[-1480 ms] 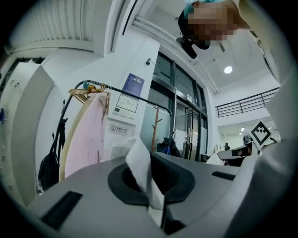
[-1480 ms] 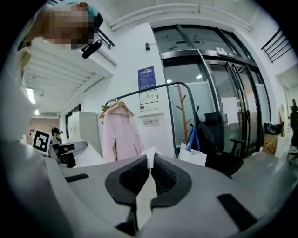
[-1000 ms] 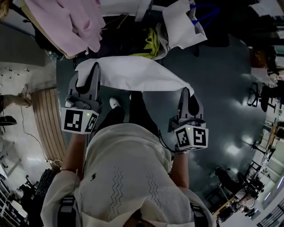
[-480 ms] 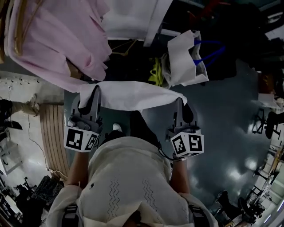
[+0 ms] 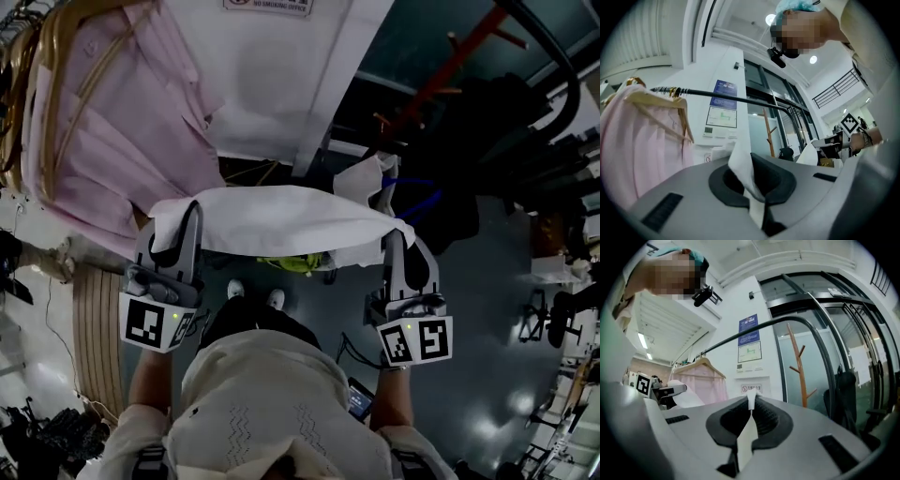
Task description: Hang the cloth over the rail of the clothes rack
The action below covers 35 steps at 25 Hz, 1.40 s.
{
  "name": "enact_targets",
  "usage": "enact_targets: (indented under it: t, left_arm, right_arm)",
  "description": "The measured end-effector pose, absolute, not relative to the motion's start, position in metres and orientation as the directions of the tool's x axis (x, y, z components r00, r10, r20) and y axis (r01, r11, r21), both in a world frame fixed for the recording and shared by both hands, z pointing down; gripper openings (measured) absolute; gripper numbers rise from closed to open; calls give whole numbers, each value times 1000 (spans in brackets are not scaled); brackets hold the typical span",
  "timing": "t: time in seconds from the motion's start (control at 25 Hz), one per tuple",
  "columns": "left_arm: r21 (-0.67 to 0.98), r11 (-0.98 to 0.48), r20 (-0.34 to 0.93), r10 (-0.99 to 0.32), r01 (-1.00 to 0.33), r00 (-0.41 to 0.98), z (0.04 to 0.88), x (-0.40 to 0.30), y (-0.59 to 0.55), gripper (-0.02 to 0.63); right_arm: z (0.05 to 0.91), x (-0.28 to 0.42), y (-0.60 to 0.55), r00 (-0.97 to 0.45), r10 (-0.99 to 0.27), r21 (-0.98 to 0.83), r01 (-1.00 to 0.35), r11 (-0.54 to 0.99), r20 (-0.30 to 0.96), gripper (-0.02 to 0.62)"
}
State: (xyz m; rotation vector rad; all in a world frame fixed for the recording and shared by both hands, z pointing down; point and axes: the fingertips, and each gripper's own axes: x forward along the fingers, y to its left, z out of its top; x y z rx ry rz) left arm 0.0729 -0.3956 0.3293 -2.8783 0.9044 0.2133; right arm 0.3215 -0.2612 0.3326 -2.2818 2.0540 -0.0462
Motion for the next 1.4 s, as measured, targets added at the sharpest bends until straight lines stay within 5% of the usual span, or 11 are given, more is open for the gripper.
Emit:
enact_targets:
  t: [0.4, 0.8, 1.4]
  left_arm:
    - [-289, -810, -328, -418, -511, 848, 165, 92, -461, 15]
    - [-494, -616, -486, -390, -613, 782, 1, 81, -483, 15]
    - [-699, -358, -458, -441, -619, 772, -144, 140, -554, 15]
  right_arm:
    - [167, 334, -325, 78, -984, 94, -991, -94, -163, 21]
    - [0, 315, -339, 85, -923, 376, -896, -236, -376, 21]
    - [-161, 360, -407, 75, -906, 434, -859, -271, -417, 21]
